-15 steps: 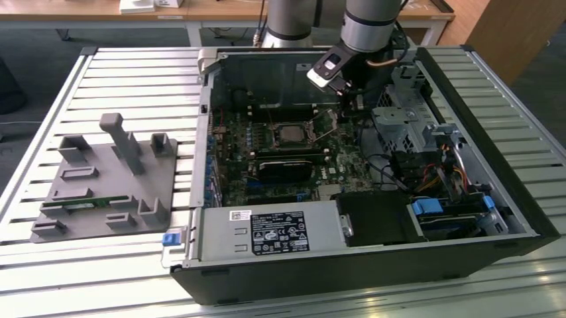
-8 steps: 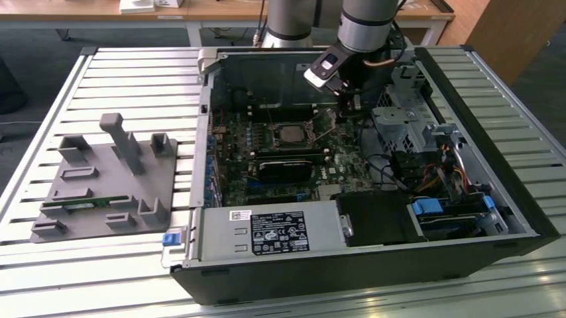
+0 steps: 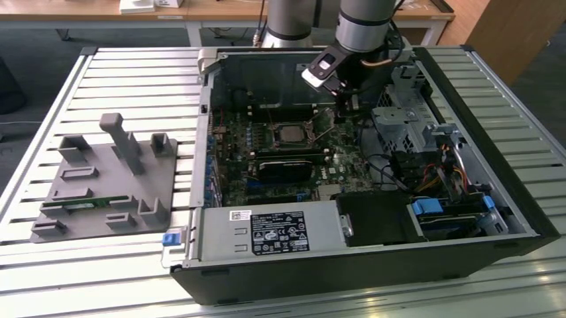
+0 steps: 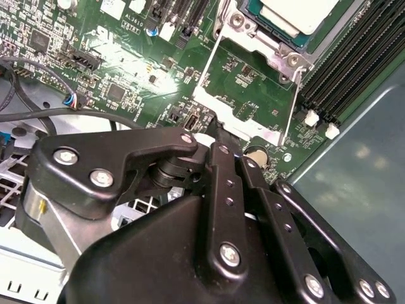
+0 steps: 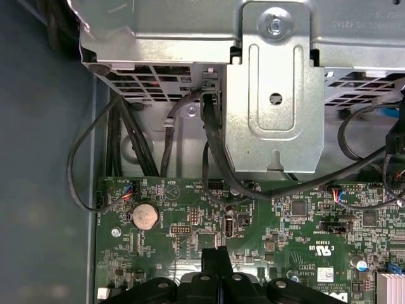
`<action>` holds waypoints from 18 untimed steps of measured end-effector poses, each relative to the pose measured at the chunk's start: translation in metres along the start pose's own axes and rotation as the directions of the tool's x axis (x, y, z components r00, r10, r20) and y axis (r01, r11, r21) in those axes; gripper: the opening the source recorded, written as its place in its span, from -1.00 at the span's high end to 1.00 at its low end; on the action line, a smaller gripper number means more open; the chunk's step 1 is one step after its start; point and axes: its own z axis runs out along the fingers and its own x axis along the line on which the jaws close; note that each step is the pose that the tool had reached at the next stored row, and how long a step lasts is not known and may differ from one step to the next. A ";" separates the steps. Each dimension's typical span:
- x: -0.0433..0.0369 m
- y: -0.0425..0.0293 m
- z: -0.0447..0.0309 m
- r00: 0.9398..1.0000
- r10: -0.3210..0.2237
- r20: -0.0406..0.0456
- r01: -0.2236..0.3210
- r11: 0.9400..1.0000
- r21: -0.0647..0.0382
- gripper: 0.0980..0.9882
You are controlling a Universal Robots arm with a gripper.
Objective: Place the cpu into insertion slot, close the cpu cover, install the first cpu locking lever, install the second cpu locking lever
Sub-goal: 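Close the cpu cover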
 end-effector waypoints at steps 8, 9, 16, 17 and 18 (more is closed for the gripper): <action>0.0000 -0.0024 -0.0019 1.000 0.000 0.000 0.000 1.000 0.000 0.98; 0.0000 -0.0030 -0.0020 1.000 0.000 0.000 0.000 1.000 0.000 0.98; 0.0000 -0.0070 -0.0034 1.000 0.000 0.000 0.000 1.000 0.000 0.98; 0.0000 -0.0077 -0.0034 1.000 0.000 0.000 0.000 1.000 0.000 0.98; -0.0001 -0.0085 -0.0035 1.000 0.000 0.000 0.000 1.000 0.000 0.98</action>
